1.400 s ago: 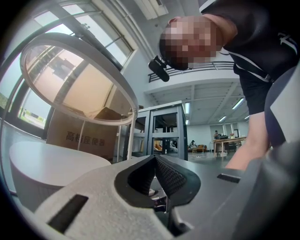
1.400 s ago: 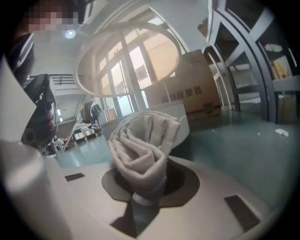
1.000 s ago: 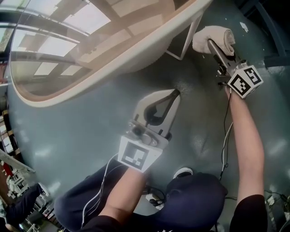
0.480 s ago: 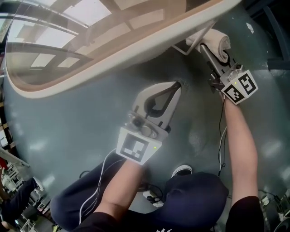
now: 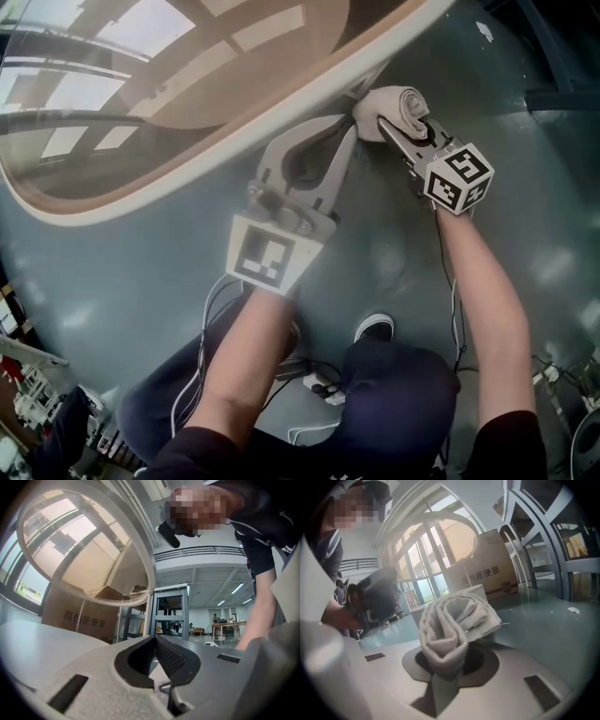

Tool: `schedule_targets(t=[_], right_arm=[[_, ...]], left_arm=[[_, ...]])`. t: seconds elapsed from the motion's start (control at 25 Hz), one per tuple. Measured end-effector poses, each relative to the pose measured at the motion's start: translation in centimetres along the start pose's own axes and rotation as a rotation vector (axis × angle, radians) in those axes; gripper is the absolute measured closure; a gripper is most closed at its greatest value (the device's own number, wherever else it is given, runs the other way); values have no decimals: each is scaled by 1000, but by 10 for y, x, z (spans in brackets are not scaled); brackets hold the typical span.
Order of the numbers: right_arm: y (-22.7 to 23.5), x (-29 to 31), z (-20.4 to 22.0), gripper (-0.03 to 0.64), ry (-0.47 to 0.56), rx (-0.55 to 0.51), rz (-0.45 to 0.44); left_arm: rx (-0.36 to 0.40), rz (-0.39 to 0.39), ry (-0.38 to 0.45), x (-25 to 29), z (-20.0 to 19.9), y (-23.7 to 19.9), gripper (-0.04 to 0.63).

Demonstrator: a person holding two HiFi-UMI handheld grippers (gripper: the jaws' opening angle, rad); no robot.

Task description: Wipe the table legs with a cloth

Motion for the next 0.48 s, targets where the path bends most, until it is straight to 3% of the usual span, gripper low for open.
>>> schedule_targets(t=[0.24, 0.48], right_arm=[[-83, -108, -89, 545, 79, 46, 33], [-200, -221, -213, 545, 113, -23, 4]], left_arm=[[-167, -40, -100, -31, -58, 32, 589], [-211, -38, -163, -79, -197, 71, 589]])
Point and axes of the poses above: the fingertips, and each gripper's own axes: x forward along the fingers, y to its right, z out of its underside, the point moved 1 cm from there along -x, backward along the fingers, and after that the axes turned 10 degrees about -y, right-handed, at the moved point
